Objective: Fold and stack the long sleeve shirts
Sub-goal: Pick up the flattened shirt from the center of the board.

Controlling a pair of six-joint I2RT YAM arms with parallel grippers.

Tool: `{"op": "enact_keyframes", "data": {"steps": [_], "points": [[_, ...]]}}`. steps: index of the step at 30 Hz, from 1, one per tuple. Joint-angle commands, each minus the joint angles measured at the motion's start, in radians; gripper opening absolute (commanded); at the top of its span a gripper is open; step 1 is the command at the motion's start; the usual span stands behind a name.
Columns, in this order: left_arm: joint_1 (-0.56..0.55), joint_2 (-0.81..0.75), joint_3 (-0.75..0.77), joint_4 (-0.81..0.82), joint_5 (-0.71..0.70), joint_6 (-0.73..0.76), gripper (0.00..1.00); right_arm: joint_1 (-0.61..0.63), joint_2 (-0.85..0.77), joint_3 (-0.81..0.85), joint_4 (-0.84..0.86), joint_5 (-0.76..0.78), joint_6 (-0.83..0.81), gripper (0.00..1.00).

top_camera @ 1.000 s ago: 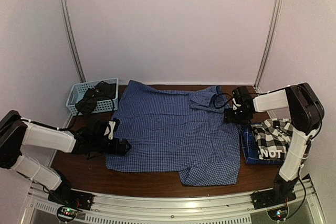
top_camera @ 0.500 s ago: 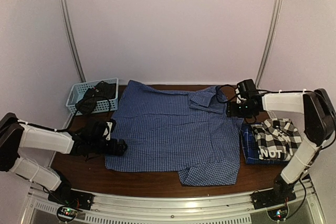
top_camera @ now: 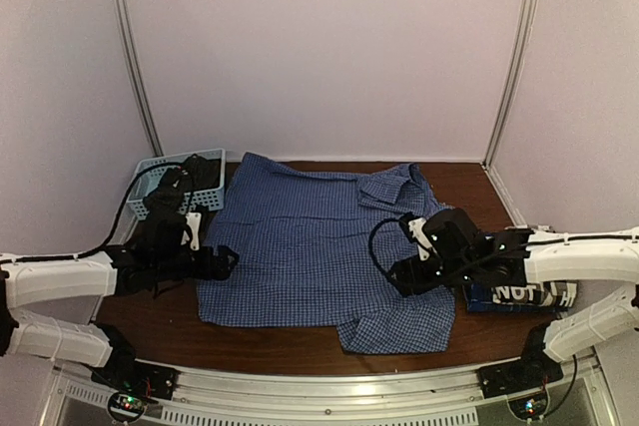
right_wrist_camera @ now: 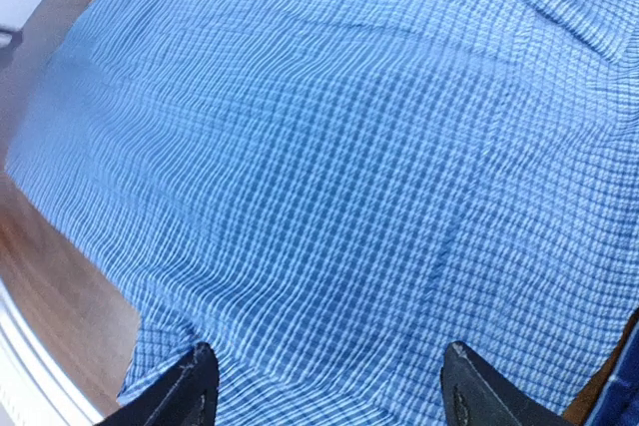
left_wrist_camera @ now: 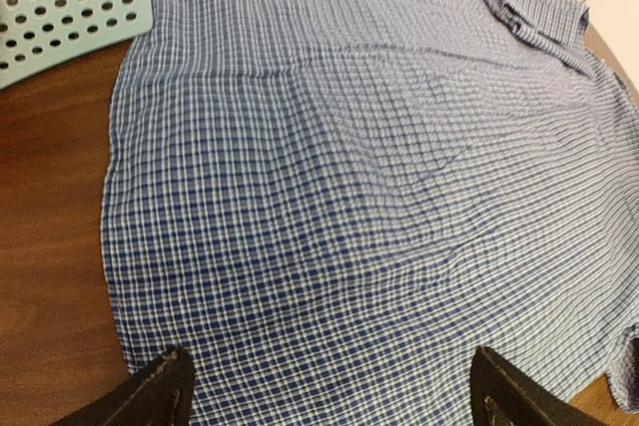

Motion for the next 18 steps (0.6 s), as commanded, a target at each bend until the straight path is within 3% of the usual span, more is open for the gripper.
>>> {"op": "enact_keyframes", "data": {"steps": [1,9,18], "points": [[0.002,-0.034,0.079,0.012,0.028,0.018,0.98,0.167,-0.059,-0.060,-0.052,0.041,0.105,0.77],[0.003,0.013,0.210,-0.079,0.172,0.030,0.97,0.422,0.024,-0.068,-0.161,0.050,0.181,0.78],[0.004,0.013,0.241,-0.098,0.285,0.008,0.98,0.475,0.129,-0.017,-0.260,0.051,0.122,0.80]]}}
